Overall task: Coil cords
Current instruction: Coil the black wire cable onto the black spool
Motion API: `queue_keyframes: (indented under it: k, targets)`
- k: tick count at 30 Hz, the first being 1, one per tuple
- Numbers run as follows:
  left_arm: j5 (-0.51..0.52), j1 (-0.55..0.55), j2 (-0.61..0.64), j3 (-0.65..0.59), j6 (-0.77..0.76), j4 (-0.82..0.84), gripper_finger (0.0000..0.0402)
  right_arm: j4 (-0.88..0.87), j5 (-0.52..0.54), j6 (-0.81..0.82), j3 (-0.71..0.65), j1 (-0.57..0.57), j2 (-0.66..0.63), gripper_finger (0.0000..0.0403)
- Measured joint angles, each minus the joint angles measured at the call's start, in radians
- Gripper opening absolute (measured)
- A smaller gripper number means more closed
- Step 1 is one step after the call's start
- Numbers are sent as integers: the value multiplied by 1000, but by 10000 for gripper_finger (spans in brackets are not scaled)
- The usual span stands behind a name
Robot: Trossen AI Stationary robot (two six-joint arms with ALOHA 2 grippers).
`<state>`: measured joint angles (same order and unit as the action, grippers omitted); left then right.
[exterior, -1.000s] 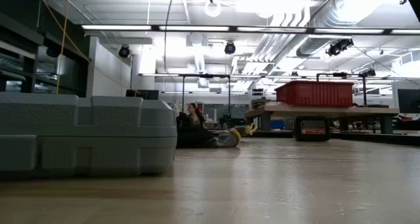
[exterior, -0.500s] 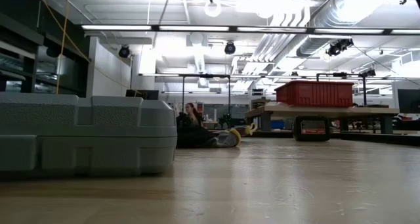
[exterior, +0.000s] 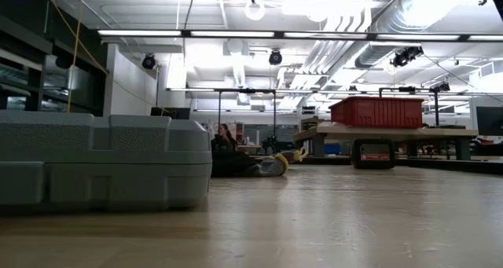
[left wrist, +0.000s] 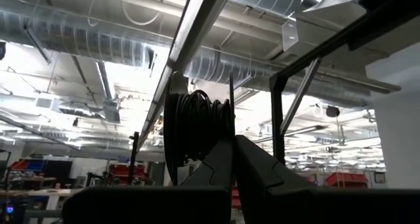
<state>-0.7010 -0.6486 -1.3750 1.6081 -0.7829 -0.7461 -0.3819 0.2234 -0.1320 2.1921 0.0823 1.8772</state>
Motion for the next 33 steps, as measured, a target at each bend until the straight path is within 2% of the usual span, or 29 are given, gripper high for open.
queue_keyframes:
  k: [7, 12, 21, 27, 31, 33]
  targets:
    - [21, 25, 0, 0, 35, 0, 0, 7, 10, -27, 0, 19, 42, 140]
    - [26, 24, 0, 0, 32, 0, 0, 10, 77, -34, 0, 23, 54, 140]
    - [35, 23, 0, 0, 29, 0, 0, 20, 31, -93, 0, -44, 18, 140]
    - [37, 23, 0, 0, 28, 0, 0, 60, 178, -139, 0, -71, 13, 140]
    - [37, 33, 0, 0, 27, 0, 0, 59, 189, -97, 0, -37, 18, 140]
    - [37, 37, 0, 0, 27, 0, 0, 59, 161, -66, 0, -18, 28, 140]
